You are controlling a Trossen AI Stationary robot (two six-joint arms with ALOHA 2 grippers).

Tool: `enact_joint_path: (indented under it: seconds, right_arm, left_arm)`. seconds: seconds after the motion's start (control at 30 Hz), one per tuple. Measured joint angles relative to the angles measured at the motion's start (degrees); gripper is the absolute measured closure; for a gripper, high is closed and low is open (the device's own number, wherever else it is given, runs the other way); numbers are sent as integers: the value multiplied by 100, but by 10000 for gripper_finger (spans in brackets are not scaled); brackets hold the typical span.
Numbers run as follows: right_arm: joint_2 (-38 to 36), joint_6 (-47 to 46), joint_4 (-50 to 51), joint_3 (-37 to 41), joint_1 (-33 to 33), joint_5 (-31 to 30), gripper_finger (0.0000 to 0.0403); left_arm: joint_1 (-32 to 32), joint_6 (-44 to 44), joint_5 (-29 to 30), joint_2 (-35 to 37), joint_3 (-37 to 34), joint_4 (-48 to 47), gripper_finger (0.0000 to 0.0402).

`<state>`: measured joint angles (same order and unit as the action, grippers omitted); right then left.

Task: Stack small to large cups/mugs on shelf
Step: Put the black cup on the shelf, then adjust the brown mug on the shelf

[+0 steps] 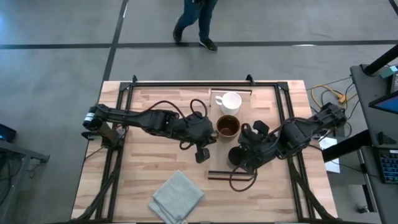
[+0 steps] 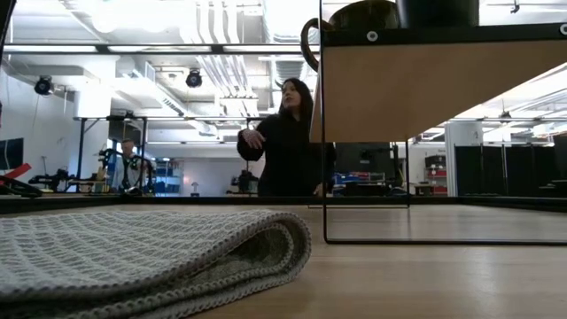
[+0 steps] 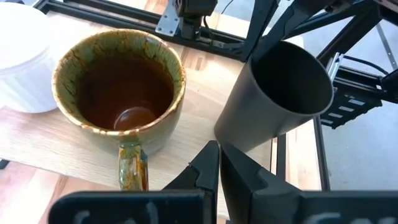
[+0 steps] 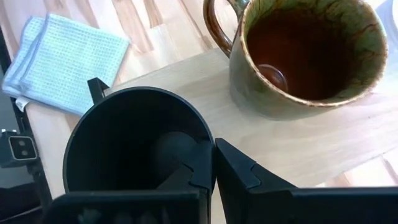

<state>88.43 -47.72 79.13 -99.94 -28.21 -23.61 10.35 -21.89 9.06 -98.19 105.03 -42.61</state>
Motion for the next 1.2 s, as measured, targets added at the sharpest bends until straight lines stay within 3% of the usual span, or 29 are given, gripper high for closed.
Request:
enact_joint_path:
  seconds: [0.27, 0.77, 1.2]
  right_arm:
    - [89, 23, -6, 0, 13, -20, 391]
    - [59, -17, -5, 0, 26, 2, 347]
    - [-140, 163, 0, -462, 24, 2, 345]
  left_arm:
    - [0, 0, -2, 0, 0, -1, 402]
    - [-43, 15, 133, 7, 0, -50, 402]
    - [-586, 163, 349, 8, -31, -54, 402]
